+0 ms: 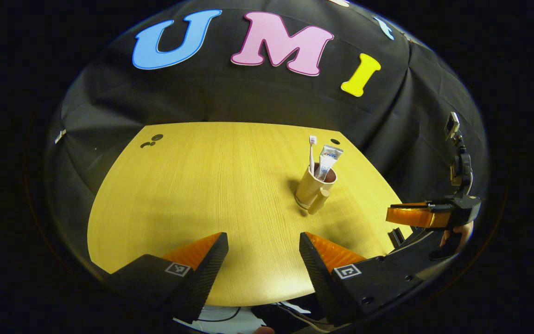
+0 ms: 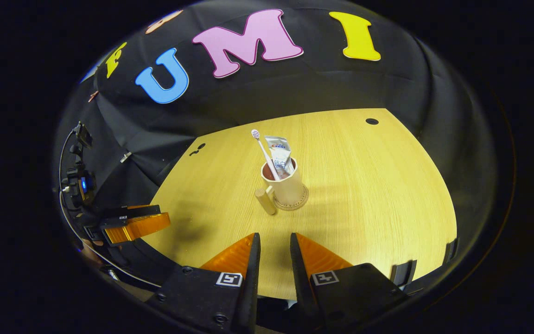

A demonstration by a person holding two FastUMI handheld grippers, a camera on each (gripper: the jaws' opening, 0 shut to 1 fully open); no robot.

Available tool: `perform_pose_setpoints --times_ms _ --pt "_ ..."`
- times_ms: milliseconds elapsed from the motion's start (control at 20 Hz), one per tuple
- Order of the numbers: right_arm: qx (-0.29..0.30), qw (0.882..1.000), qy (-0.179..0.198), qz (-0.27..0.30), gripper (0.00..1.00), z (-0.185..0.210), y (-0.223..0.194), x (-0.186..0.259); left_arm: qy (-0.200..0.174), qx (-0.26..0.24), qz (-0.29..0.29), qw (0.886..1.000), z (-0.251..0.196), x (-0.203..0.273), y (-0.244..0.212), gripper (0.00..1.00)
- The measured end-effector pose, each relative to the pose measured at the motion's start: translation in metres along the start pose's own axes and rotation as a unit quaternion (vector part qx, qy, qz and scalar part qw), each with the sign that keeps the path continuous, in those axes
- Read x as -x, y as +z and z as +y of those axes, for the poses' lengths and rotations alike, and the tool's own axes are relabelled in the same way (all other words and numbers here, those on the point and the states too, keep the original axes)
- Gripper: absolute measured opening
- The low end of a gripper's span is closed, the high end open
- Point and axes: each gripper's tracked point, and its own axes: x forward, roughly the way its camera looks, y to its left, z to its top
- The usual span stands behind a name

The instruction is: Put the toothbrush and toothpaste on the desktop into the cup, then pick up the cup and place it on the coaster on the desktop.

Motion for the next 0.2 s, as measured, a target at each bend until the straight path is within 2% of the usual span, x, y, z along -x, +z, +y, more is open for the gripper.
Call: perform_pose_setpoints --times_ms 200 --pt "-0.001 1.000 0.000 0.005 0.40 0.0054 -0.0054 -0.0024 0.000 0.012 0.002 1.000 0.0063 -0.0011 -0.0034 0.96"
